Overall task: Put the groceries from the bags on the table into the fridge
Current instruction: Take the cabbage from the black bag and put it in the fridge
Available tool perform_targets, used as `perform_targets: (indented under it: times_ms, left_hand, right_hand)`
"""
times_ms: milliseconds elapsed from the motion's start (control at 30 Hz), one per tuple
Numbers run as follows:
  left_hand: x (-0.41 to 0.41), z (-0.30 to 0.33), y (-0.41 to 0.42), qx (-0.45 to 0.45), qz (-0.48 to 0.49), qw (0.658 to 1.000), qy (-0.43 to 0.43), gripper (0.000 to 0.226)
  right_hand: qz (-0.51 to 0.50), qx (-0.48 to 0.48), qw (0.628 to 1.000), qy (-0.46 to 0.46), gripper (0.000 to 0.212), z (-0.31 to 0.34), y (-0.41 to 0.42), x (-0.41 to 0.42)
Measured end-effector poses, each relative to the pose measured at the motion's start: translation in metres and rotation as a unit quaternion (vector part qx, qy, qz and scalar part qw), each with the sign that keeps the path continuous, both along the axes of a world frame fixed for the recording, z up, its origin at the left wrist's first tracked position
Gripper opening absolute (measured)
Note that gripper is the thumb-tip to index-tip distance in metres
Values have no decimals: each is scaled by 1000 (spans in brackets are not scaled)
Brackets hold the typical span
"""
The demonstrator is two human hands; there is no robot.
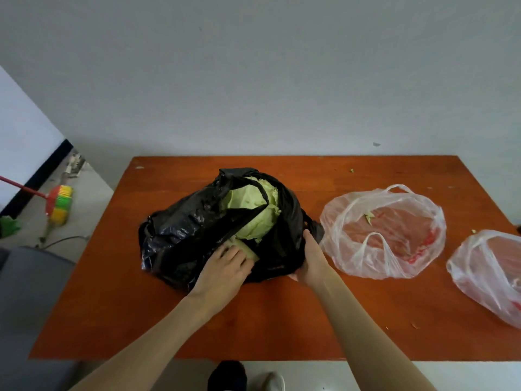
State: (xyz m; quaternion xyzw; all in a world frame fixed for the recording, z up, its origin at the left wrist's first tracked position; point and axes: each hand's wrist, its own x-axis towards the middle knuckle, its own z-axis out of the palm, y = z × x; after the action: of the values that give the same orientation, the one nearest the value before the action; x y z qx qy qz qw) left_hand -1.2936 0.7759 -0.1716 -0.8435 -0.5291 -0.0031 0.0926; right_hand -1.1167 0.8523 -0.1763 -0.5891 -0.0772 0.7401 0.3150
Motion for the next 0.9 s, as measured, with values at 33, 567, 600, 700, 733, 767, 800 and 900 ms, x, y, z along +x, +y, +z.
perform_targets:
  times_ms: [33, 567, 600, 700, 733, 767, 800, 900]
  left_hand:
    - [0, 4, -1, 24, -8, 1000, -2, 20]
    - [-84, 27, 18, -132, 475, 870, -29, 91]
    - [-91, 23, 22, -152, 473, 868, -21, 93]
    - [-101, 15, 40, -182, 427, 885, 39, 87]
    - [-102, 14, 46, -189, 404, 893, 54, 78]
    - [-104, 11, 51, -194, 382, 902, 50, 65]
    - [-109, 9, 56, -198, 366, 909, 18, 49]
    - [-134, 3, 61, -257, 400, 844, -247, 23]
  right_hand:
    - [25, 30, 994, -98, 60, 0, -3, 1]
    - [466, 491, 505, -536, 64, 0, -28, -89]
    - [474, 484, 492, -547, 71, -7, -32, -91]
    - [479, 494, 466, -556, 69, -14, -40, -103]
    - [475, 504, 472, -546, 72, -15, -40, -107]
    - [476, 515, 477, -530, 79, -15, -40, -112]
    - [481, 523, 488, -508, 85, -14, -40, -117]
    - [511, 500, 527, -460, 91, -13, -41, -122]
